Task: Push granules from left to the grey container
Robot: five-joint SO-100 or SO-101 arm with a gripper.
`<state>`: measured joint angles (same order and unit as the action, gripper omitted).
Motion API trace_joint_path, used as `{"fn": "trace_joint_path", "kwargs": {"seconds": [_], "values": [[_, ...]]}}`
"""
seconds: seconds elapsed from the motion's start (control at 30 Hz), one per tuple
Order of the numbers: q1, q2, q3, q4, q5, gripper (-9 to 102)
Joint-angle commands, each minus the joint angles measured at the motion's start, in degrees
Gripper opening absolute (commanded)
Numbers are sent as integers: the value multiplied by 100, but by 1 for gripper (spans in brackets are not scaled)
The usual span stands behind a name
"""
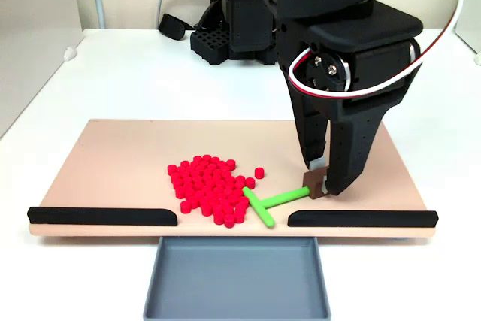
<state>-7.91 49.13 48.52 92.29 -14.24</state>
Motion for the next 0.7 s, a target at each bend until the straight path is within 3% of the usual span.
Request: {"fn": "trace_joint_path", "kwargs": {"seconds": [0.0, 0.67], "values": [[79, -70, -97, -35, -114, 0], [114, -114, -114, -35, -650, 0]]}}
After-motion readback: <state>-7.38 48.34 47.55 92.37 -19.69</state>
